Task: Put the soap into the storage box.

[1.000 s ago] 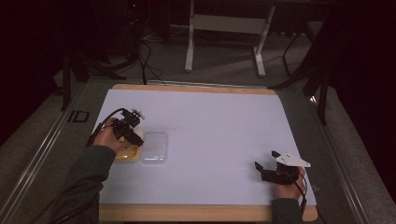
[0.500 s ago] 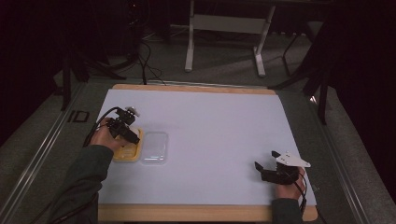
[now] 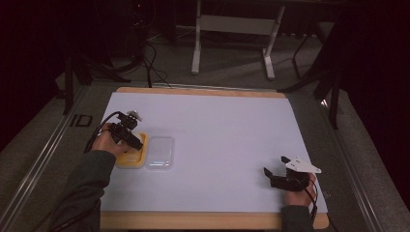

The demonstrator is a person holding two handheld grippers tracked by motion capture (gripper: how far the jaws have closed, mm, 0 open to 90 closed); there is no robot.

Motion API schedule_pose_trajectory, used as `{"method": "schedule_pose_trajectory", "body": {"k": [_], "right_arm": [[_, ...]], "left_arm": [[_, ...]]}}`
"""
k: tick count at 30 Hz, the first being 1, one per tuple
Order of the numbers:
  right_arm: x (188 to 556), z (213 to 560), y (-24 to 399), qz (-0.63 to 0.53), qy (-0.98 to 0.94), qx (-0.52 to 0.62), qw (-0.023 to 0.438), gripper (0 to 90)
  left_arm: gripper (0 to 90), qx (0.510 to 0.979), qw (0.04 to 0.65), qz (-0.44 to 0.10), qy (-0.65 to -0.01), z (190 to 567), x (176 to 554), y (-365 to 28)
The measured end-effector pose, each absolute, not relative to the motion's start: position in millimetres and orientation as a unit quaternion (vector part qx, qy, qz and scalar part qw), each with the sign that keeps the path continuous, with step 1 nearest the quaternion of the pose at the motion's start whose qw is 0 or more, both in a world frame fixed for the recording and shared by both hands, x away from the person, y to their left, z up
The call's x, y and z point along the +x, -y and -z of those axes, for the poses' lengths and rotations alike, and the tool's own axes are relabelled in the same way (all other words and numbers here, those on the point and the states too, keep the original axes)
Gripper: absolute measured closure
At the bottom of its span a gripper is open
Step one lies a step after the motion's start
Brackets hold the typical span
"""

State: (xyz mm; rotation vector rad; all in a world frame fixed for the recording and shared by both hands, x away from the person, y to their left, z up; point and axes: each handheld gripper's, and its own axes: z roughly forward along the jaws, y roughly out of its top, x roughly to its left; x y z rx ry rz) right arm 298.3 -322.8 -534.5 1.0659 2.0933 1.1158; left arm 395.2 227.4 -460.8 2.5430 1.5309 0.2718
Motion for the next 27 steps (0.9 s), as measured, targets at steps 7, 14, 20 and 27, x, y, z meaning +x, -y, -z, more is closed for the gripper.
{"method": "schedule_pose_trajectory", "body": {"k": [7, 14, 20, 27], "right_arm": [[298.2, 534.5, 322.8, -0.414, -0.775, 0.395, 0.267, 14.8], [298.1, 534.5, 322.8, -0.414, -0.775, 0.395, 0.267, 14.8], [298.0, 534.5, 322.8, -0.414, -0.775, 0.395, 0.267, 14.8], [298.0, 534.5, 322.6, -0.414, -0.776, 0.395, 0.267, 14.8]], "left_arm": [[25.0, 0.85, 0.077, -0.077, -0.516, 468.3, 396.9, -229.9], [25.0, 0.853, 0.069, -0.06, -0.515, 476.1, 398.3, -230.0], [24.8, 0.853, 0.073, -0.05, -0.515, 477.3, 399.5, -231.2], [17.4, 0.854, 0.084, -0.05, -0.512, 473.0, 397.0, -232.9]]}}
